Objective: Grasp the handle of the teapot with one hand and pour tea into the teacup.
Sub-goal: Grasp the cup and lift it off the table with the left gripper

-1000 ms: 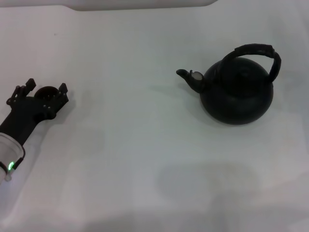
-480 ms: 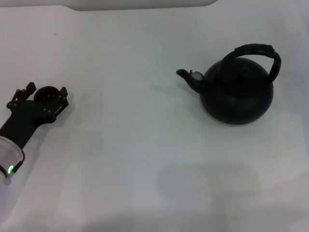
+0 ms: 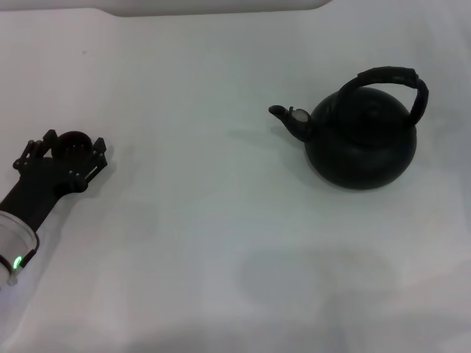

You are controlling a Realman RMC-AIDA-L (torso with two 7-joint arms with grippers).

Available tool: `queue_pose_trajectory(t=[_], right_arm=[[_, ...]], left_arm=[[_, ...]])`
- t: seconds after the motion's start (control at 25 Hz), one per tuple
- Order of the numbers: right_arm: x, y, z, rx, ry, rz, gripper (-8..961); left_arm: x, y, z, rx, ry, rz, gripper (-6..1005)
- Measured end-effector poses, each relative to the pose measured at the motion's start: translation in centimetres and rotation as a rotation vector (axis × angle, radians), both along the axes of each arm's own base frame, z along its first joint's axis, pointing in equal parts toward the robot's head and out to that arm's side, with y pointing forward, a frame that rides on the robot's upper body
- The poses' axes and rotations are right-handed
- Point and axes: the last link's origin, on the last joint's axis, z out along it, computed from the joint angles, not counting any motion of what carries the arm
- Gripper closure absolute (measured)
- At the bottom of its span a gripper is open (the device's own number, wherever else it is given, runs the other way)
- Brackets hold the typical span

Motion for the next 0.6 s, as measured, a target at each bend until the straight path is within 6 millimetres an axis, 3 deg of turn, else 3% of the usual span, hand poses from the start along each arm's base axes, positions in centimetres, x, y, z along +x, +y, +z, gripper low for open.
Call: queue_pose_trajectory(t=[0.6], right_arm=[[0.04,-0.01,0.07,0.004,0.002,-0.002,310]], left_arm=[[-0.27,-0.43,-0.04,0.002,-0.002,0.013,112]])
